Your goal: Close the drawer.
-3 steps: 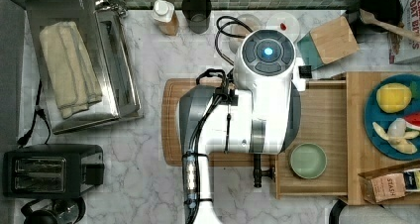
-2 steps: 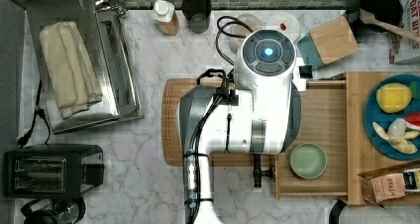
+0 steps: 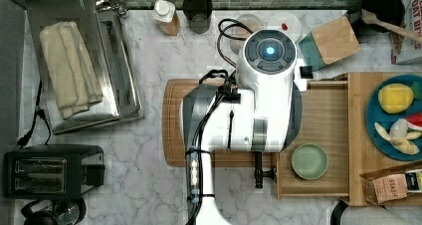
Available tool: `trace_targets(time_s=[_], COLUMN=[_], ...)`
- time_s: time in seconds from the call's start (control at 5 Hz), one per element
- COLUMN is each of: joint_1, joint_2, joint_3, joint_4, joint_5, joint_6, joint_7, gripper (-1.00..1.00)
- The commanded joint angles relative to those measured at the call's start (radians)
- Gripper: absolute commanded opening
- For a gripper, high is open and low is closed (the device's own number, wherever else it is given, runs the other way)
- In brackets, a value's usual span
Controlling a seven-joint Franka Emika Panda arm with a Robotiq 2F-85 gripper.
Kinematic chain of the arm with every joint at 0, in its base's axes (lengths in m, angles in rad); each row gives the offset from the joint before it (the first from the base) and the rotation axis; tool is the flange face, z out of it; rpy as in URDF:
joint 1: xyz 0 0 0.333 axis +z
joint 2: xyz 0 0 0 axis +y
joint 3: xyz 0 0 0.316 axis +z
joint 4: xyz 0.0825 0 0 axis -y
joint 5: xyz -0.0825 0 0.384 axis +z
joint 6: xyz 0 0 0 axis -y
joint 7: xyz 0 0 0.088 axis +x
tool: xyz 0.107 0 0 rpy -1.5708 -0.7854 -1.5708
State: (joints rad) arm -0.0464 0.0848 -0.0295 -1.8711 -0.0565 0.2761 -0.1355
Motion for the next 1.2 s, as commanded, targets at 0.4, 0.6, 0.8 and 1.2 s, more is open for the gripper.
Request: trace_targets(time_s=[0.4,0.6,0.8,1.2], joint_1=[0.045,0.058,0.072,0.092], joint_2=[-0.155,-0.116,-0.14,-0.139], joint_3=[0.047,0.062,0.068,0.088], joint_4=[-0.202,-0.185,-0.259,-0.391], joint_5=[0.051,0.035,0.007,-0.04], joint_6=[0.174,0.124,0.196,0.373], joint_7=[-0.418,-0.457,-0.532,-0.617], gripper=[-1.0,-1.0,-1.0,-1.0])
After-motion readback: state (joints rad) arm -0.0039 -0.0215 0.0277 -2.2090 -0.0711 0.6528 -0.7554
